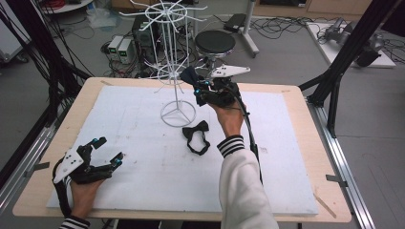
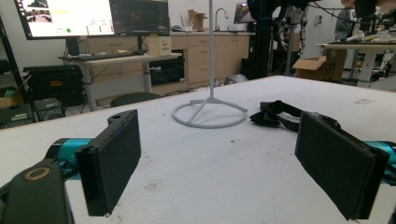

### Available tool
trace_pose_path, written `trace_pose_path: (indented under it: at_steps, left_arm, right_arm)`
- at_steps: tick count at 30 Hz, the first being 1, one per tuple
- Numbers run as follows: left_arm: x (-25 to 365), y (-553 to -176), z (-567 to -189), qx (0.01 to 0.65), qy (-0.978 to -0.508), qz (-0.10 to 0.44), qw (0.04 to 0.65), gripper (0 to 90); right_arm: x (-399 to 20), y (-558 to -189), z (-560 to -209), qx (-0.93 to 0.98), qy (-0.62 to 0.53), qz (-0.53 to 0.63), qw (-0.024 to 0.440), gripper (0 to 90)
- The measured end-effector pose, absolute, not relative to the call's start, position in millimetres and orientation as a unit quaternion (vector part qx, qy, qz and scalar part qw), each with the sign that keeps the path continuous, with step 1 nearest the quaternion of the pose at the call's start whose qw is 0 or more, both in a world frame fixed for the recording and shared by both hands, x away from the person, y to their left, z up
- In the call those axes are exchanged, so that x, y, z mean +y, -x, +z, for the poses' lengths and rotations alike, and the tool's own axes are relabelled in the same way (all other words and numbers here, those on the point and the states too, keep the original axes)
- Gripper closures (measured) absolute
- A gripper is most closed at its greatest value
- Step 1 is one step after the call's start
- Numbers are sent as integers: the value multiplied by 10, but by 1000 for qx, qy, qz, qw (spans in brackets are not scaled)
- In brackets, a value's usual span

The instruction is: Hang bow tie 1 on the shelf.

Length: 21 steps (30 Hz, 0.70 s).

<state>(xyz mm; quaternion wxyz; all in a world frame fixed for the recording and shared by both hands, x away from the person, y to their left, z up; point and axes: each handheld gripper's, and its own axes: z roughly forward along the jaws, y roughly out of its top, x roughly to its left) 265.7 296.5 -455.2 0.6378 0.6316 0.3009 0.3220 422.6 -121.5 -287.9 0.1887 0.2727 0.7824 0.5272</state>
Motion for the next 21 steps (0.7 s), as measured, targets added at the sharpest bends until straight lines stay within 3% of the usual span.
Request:
trace_pose_path:
  at_steps: [21]
  left_arm:
    - [2963, -2656, -4554, 300, -630, 323, 639, 149]
  right_arm:
    - [-1217, -4265, -3079, 800, -292, 497, 166, 753]
